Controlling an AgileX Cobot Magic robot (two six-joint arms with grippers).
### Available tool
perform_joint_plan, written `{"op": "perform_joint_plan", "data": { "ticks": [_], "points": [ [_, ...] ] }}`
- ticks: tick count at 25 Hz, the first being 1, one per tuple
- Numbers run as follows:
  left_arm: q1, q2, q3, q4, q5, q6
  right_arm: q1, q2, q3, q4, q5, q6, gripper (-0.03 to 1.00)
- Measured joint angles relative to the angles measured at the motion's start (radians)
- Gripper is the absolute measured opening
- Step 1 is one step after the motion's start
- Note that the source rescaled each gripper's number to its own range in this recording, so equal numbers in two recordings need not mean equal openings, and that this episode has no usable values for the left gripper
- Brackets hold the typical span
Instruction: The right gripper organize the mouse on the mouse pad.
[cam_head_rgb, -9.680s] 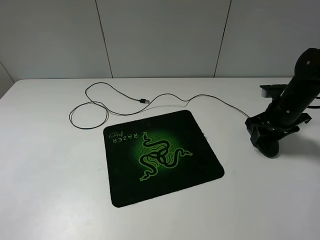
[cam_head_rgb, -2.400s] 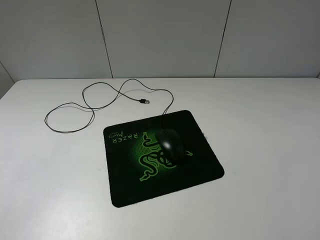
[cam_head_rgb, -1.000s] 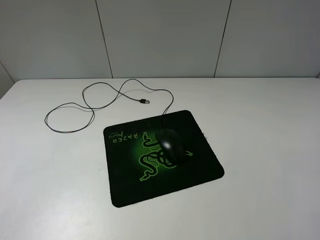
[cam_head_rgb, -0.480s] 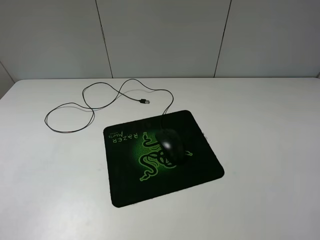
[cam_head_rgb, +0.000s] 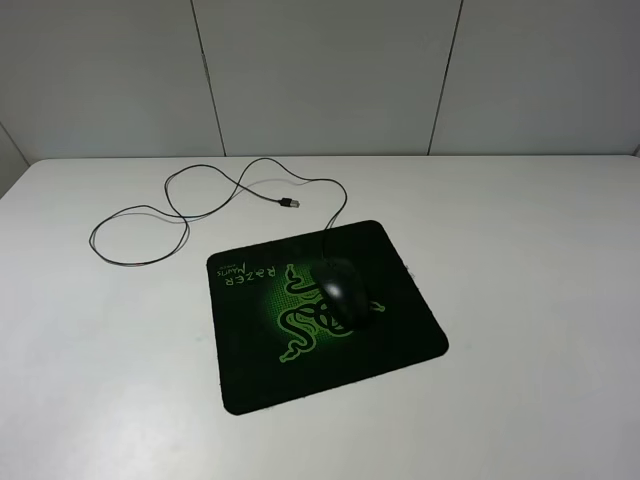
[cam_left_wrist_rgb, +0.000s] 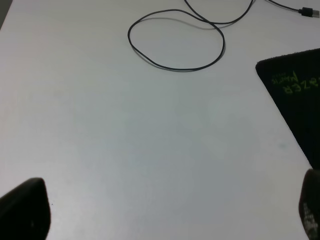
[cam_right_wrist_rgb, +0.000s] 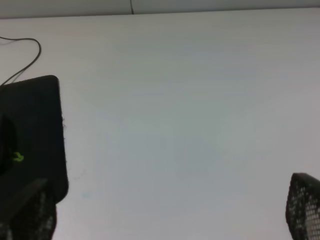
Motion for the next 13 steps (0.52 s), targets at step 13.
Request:
{"op": "perform_joint_plan", "data": {
  "ticks": [13],
  "points": [
    [0.0,0.0,0.0,0.0,0.0,0.0,0.0,0.0,0.0,-0.006,0.0,0.0,1.0]
  ]
}}
